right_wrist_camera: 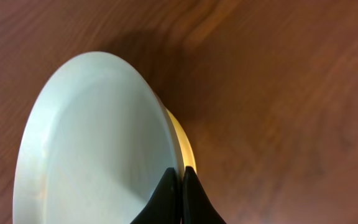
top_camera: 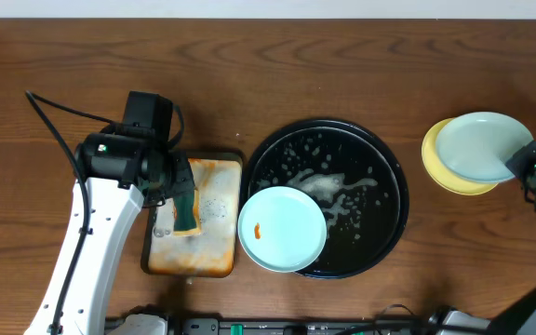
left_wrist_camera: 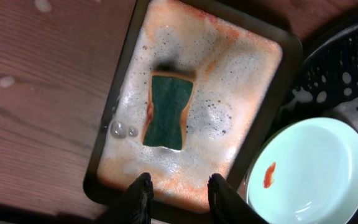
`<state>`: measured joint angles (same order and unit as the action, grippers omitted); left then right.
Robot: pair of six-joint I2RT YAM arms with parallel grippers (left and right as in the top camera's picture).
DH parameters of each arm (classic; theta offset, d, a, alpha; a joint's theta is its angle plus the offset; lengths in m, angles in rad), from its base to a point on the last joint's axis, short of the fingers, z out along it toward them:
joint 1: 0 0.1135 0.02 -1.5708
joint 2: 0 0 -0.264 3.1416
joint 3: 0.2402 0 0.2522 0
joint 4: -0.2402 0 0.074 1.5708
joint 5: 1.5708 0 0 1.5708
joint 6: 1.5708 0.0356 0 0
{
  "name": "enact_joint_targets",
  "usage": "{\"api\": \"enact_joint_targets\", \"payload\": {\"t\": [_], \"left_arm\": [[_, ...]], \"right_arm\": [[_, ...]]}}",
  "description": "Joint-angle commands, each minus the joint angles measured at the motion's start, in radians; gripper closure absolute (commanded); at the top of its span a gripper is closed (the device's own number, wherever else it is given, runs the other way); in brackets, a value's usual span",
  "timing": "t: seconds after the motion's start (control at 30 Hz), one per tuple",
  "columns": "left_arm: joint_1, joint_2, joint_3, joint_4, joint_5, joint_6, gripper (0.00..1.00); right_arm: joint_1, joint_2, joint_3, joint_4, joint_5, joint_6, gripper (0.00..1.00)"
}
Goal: Clean dirty plates on tray and stack at the side
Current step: 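Carry the mint-green plate right and stack it on the yellow plate, then move the right gripper to the left mint-green plate and grasp its rim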
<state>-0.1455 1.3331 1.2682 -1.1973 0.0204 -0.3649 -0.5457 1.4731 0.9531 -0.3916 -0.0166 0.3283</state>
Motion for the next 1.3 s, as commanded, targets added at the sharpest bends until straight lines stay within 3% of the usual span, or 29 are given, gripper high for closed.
{"api": "enact_joint_targets", "payload": {"t": [0.0, 0.07, 0.1, 0.13, 0.17, 0.23, 0.3, 0.33, 0.57, 0.8, 1.03, 1.27], "left_arm": [[0.006, -0.007, -0.003, -0.001, -0.002, 0.006, 0.69], [0.006, -0.007, -0.003, -0.002, -0.002, 0.006, 0.68], [0.006, -0.007, -0.003, -0.002, -0.002, 0.006, 0.68], [0.006, -0.007, -0.003, -0.002, -0.002, 0.006, 0.69], [0.006, -0.007, -0.003, -0.001, -0.002, 0.006, 0.68], [0.006, -0.007, -0.003, -0.001, -0.002, 0.006, 0.69], [0.006, -0.007, -0.003, -0.002, -0.002, 0.006, 0.69], [0.006, -0.007, -0.003, -0.002, -0.002, 0.006, 0.68], [0.006, -0.007, -0.003, 0.000, -0.002, 0.006, 0.68], [0.006, -0.007, -0.003, 0.000, -0.002, 0.006, 0.68], [0.006, -0.007, -0.003, 0.000, -0.002, 0.006, 0.69], [0.006, -0.007, -0.003, 0.003, -0.002, 0.006, 0.68]], "right_arm": [[-0.003, 0.060, 0.015, 0.047, -0.071, 0.023, 0.99], [-0.003, 0.079, 0.016, 0.079, -0.108, 0.023, 0.87], [-0.003, 0.077, 0.016, 0.084, -0.122, 0.023, 0.73], [-0.003, 0.073, 0.016, 0.089, -0.135, 0.023, 0.49], [-0.003, 0.067, 0.016, 0.093, -0.145, 0.023, 0.37], [-0.003, 0.039, 0.016, 0.093, -0.184, 0.023, 0.24], [-0.003, -0.004, 0.016, 0.093, -0.240, 0.023, 0.19], [0.001, -0.065, 0.016, 0.092, -0.297, 0.023, 0.01], [0.115, -0.350, 0.016, 0.003, -0.440, -0.008, 0.01], [0.382, -0.532, 0.016, -0.242, -0.463, -0.066, 0.01], [0.678, -0.501, 0.005, -0.476, -0.406, -0.115, 0.01], [0.925, -0.312, -0.033, -0.510, -0.329, -0.134, 0.01]]}}
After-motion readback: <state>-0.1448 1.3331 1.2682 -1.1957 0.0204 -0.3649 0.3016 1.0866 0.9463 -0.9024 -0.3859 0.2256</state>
